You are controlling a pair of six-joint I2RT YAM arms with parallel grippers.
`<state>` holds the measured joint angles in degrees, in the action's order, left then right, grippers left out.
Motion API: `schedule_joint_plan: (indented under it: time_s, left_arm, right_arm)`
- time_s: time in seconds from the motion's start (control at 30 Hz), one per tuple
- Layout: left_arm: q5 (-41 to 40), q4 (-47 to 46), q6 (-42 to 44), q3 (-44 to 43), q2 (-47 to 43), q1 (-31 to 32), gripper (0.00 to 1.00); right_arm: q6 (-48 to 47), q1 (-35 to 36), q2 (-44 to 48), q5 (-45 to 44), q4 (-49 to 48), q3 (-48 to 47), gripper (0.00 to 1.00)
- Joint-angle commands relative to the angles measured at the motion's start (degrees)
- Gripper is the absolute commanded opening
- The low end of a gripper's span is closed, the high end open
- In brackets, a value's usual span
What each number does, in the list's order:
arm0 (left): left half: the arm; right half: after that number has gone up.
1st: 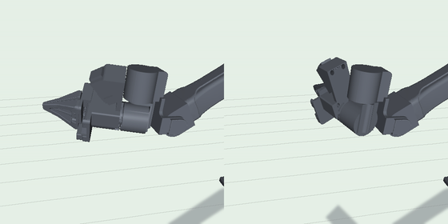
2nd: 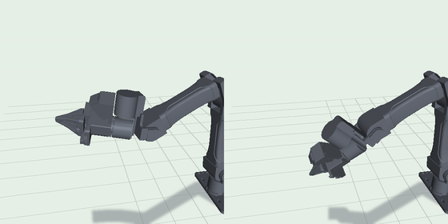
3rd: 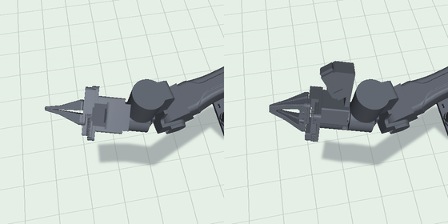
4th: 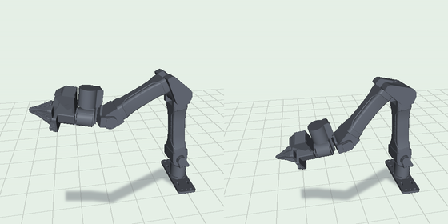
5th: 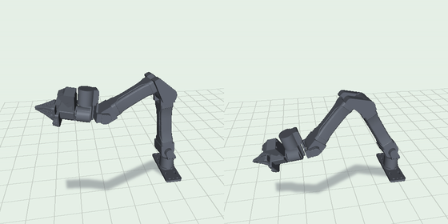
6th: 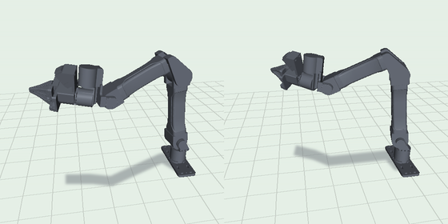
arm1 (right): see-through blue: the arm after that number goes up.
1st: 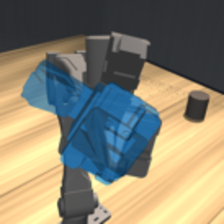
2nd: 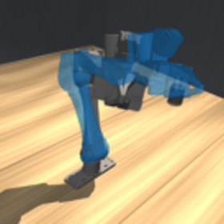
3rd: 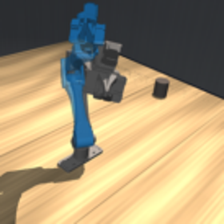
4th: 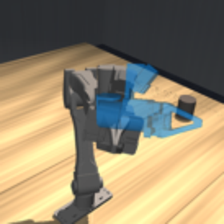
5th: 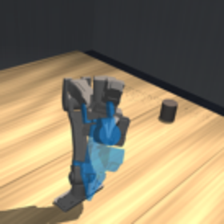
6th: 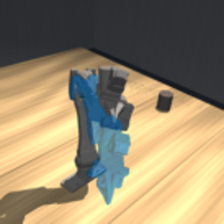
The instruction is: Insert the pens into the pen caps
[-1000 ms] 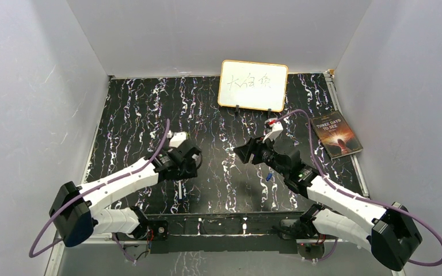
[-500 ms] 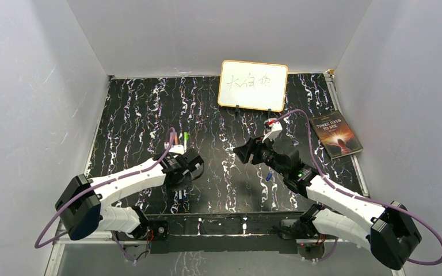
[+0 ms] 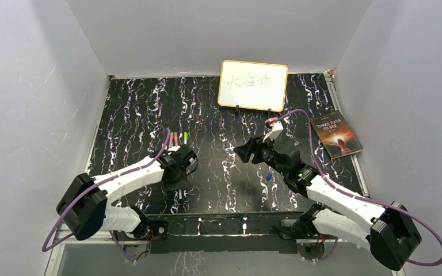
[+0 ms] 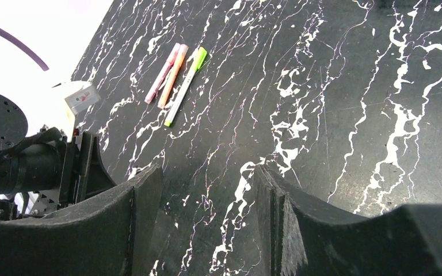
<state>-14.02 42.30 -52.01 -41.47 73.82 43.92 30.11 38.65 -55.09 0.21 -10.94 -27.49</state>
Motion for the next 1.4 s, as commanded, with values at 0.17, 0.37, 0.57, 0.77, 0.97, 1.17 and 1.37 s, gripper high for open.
schedule_joint_plan:
  time_s: [0.17,0.37,0.57,0.77,0.97,1.17,1.37]
  left_arm:
    - [5.17,-2.28,3.33,1.32,1.88,-0.25,0.36]
    - [4.66,-2.19,2.58,2.48,3.8,-0.24,0.37]
    - [4.22,-2.41,2.53,3.42,4.03,-0.24,0.25]
    - [5.3,-4.4,2.92,3.99,3.99,-0.22,0.0]
    - [5.97,-7.23,6.49,2.23,1.2,0.07,0.0]
    - [6.35,-17.25,16.86,-4.15,-8.13,0.92,0.0]
    - [12.46,-32.37,26.06,-5.74,-9.15,2.76,0.0]
  right_arm:
    - [-0.68,-0.33,-0.02,0.18,-3.31,-1.87,0.57]
    - [-0.14,-0.41,-0.98,0.93,-4.35,-1.91,0.57]
    - [-0.14,-0.41,-0.63,0.76,-4.01,-1.7,0.57]
    - [0.12,-0.36,-0.56,0.89,-4.0,-1.69,0.57]
    - [-1.32,-0.42,0.28,4.43,-4.88,-2.28,0.56]
    - [-1.67,-0.4,-1.42,16.08,-9.37,-3.93,0.57]
    - [1.64,-0.28,-4.41,21.13,-14.9,-5.14,0.61]
